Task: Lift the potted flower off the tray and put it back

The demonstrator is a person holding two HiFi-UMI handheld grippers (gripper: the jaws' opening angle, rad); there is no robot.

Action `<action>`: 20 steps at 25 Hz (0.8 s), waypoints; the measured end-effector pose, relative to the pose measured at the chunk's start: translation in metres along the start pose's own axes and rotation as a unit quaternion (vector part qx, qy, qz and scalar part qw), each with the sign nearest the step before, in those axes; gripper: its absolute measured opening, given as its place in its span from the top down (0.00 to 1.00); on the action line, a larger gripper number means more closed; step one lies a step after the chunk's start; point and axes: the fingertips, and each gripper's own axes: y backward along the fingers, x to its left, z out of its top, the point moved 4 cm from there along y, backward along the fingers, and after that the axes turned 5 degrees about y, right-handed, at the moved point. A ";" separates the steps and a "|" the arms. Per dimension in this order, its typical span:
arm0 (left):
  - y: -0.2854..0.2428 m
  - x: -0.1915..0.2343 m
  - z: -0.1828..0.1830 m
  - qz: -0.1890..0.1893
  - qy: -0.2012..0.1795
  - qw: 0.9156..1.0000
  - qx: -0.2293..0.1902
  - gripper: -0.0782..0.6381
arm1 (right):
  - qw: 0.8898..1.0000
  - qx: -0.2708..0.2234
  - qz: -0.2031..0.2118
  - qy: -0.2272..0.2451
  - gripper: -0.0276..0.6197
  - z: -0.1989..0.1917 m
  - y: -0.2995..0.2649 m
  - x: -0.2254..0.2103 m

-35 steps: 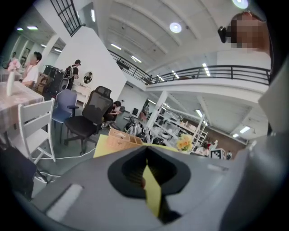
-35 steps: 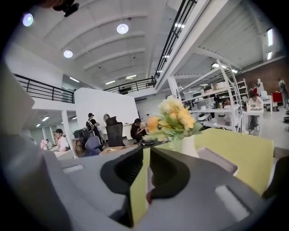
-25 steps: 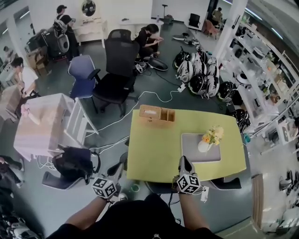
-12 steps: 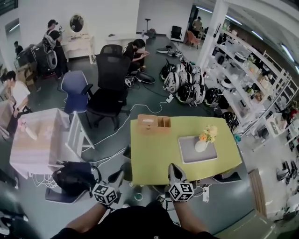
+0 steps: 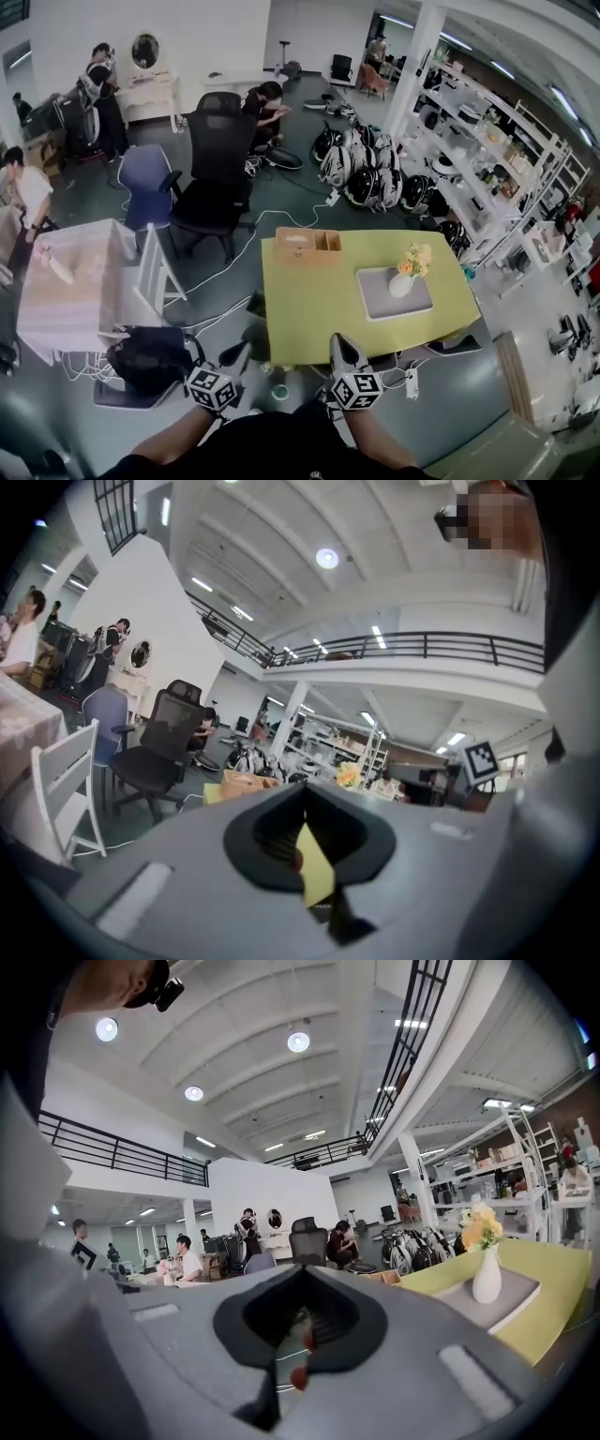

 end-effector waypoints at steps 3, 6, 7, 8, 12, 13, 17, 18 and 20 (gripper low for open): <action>0.005 0.001 0.000 -0.003 0.002 1.000 -0.003 0.88 | 1.000 0.003 -0.004 0.009 0.95 -0.002 0.003 0.007; 0.007 0.001 -0.002 -0.004 0.003 1.000 -0.006 0.88 | 1.000 0.003 -0.004 0.016 0.95 -0.004 0.005 0.010; 0.007 0.002 -0.003 -0.003 0.004 1.000 -0.007 0.88 | 1.000 0.003 -0.004 0.018 0.95 -0.005 0.005 0.011; 0.008 0.003 -0.003 -0.002 0.005 1.000 -0.007 0.88 | 1.000 0.004 -0.004 0.019 0.95 -0.006 0.005 0.012; 0.011 0.002 -0.006 -0.002 0.009 1.000 -0.007 0.88 | 1.000 0.009 -0.006 0.021 0.95 -0.007 0.009 0.014; 0.011 0.001 -0.007 -0.002 0.009 1.000 -0.007 0.88 | 1.000 0.010 -0.006 0.021 0.95 -0.008 0.010 0.014; 0.011 0.000 -0.008 -0.002 0.012 1.000 -0.006 0.88 | 1.000 0.009 -0.008 0.023 0.95 -0.007 0.013 0.014; 0.010 -0.001 -0.008 -0.002 0.012 1.000 -0.005 0.88 | 1.000 0.009 -0.010 0.024 0.95 -0.006 0.013 0.013; 0.009 -0.002 -0.009 -0.005 0.012 1.000 -0.003 0.88 | 1.000 0.010 -0.013 0.024 0.95 -0.007 0.015 0.012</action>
